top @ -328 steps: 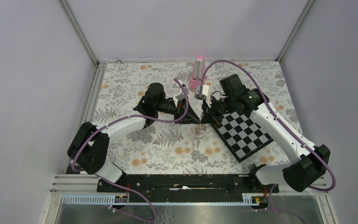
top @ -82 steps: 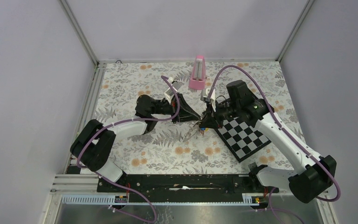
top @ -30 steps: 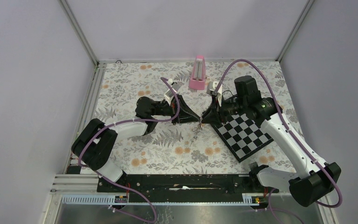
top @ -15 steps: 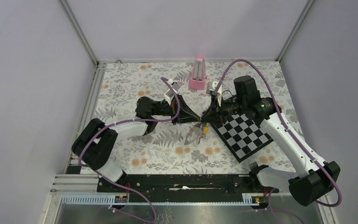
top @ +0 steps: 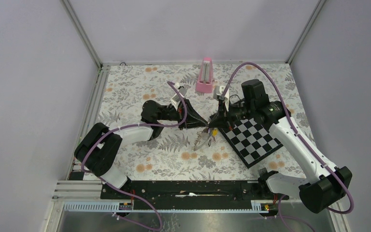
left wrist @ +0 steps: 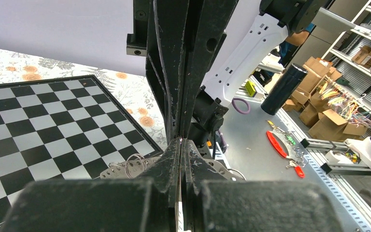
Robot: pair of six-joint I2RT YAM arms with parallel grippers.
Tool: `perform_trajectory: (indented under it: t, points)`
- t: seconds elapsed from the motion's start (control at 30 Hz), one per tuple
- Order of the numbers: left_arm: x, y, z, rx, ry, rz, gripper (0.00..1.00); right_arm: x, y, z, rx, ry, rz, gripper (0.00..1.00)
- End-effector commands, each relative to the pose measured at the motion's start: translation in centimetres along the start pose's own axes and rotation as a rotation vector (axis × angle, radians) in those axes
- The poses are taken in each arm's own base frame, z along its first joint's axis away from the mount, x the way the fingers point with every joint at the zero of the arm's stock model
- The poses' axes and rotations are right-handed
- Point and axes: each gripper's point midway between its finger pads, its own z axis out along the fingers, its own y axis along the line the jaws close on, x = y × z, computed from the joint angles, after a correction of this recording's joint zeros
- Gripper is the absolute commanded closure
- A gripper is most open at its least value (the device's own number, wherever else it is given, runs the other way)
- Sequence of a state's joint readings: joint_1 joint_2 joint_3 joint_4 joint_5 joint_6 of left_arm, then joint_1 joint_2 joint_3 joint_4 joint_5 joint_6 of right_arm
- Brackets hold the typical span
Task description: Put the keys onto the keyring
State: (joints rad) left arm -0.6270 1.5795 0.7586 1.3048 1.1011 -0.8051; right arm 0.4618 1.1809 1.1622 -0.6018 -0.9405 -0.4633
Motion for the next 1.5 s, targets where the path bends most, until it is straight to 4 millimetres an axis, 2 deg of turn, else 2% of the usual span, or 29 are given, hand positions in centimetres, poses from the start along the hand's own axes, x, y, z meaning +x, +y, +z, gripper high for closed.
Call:
perform_trajectory:
  t: [0.0, 0.2, 0.4, 0.77, 0.9, 1.0, 1.3, 1.47]
  points:
    - [-0.8, -0.6, 0.0, 0.018, 0.014, 0.137, 1.0, -0.7, -0.7, -0.8, 0.051, 0.026, -0.04, 1.0]
    - [-0.2, 0.3, 0.1, 0.006, 0.083, 0.176, 1.0, 0.2, -0.5, -0.5, 0.063, 0.083, -0.043, 1.0]
    - [0.3, 1.2, 0.1, -0.003, 0.143, 0.184, 0.91, 0.4, -0.6, -0.1, 0.063, 0.094, -0.046, 1.0]
    - [0.5, 2.1, -0.1, -0.024, 0.223, 0.208, 0.61, 0.8, -1.1, -0.2, 0.086, 0.114, -0.062, 1.0]
    - [0.8, 2.7, -0.4, -0.046, 0.281, 0.245, 0.48, 1.1, -1.5, -0.4, 0.105, 0.15, -0.056, 1.0]
    - [0.4, 2.8, -0.5, -0.056, 0.3, 0.278, 0.41, 1.7, -1.5, -0.4, 0.104, 0.193, -0.035, 1.0]
    - [-0.1, 3.0, -0.1, -0.049, 0.303, 0.293, 0.37, 1.9, -1.3, 0.0, 0.11, 0.245, -0.034, 1.0]
    - [0.2, 2.9, 0.3, -0.04, 0.308, 0.281, 0.42, 1.7, -1.5, 0.2, 0.112, 0.242, -0.033, 1.0]
